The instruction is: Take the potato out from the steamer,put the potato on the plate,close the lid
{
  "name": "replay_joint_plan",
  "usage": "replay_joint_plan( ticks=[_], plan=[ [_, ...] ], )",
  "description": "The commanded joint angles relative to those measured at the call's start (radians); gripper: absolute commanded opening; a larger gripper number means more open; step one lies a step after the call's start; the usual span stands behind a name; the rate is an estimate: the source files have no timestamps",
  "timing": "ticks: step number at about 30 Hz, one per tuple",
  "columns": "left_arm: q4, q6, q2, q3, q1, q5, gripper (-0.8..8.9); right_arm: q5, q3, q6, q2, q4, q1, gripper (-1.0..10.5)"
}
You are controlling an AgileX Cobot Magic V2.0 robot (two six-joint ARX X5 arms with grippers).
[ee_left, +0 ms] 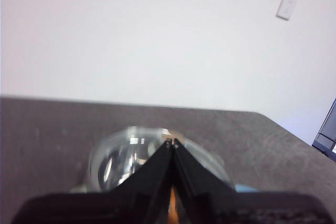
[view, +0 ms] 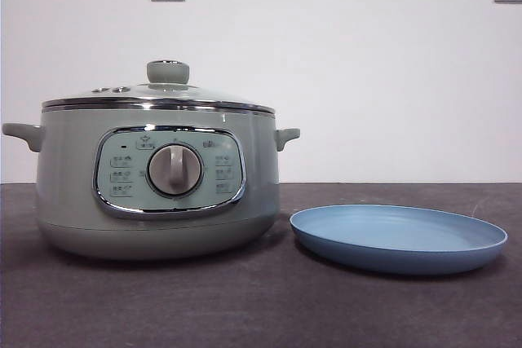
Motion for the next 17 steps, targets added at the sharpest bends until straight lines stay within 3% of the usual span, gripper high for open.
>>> replay_joint_plan(
  ticks=[1, 7, 13, 17],
  plan=[
    [-0.026, 0.077, 0.077, 0.105, 0.003, -0.003, -0.06, -0.035, 0.108, -0.093, 0.078, -0.002, 0.011, -0.1],
    [-0.138, 0.166, 0.286, 0.346, 0.003, -0.001, -0.06, -0.116, 0.351, -0.249, 0.264, -0.125, 0.03, -0.1],
    [-0.335, 0.277, 0.514, 0.582, 0.002, 0.003, -0.06, -0.216, 0.586, -0.41, 0.462, -0.386, 0.051, -0.1],
    [-0.484, 0.301, 0.66, 0.7, 0.0, 0.032, -0.06, -0.222, 0.706, -0.505, 0.581, -0.579, 0.08, -0.1]
  ],
)
